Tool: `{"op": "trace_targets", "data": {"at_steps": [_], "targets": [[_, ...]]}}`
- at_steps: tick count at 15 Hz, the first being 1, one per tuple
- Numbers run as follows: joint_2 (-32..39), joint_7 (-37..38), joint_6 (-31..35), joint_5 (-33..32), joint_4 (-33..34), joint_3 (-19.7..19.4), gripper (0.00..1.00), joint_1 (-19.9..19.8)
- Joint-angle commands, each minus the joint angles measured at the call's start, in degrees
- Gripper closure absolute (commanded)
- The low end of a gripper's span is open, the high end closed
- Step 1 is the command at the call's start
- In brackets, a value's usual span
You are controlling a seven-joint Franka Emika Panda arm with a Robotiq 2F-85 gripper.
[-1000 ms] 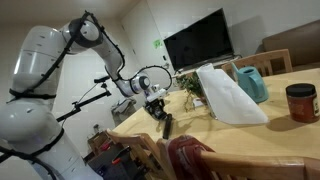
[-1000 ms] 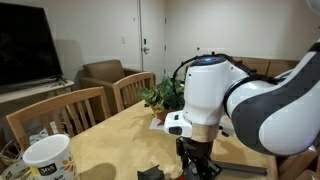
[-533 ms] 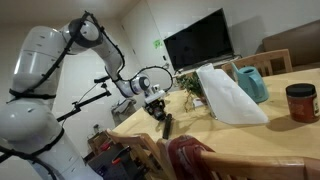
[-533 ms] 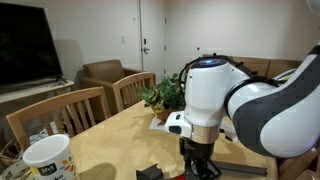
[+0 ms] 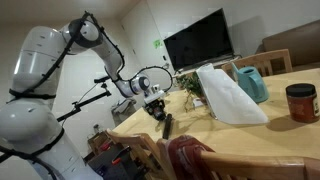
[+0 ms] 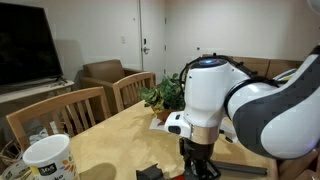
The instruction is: Move the grey gadget to the right
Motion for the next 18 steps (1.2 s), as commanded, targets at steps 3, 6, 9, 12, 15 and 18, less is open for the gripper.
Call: {"op": "trace_targets", "data": {"at_steps": [3,6,9,12,15,18], "targets": [[-2.57,1.45,-2.49,-0.35,-0.52,-0.37,0.57,0.66],[-3.07,1.35,-3.86,-0.25,-0.44,-0.31,0.57,0.7],[-2.73,0.75,-4.71,0.04,0.25,0.04,0.57,0.49],[-2.42,0.55,-5.11,0.09,0.72,0.15,0.57,0.49],[-2.04,0.19,-5.25,0.25,1.09,0.4,0.57,0.34],[-2.02,-0.42,-6.27,0.46,1.26,0.81,0.57,0.16]]}}
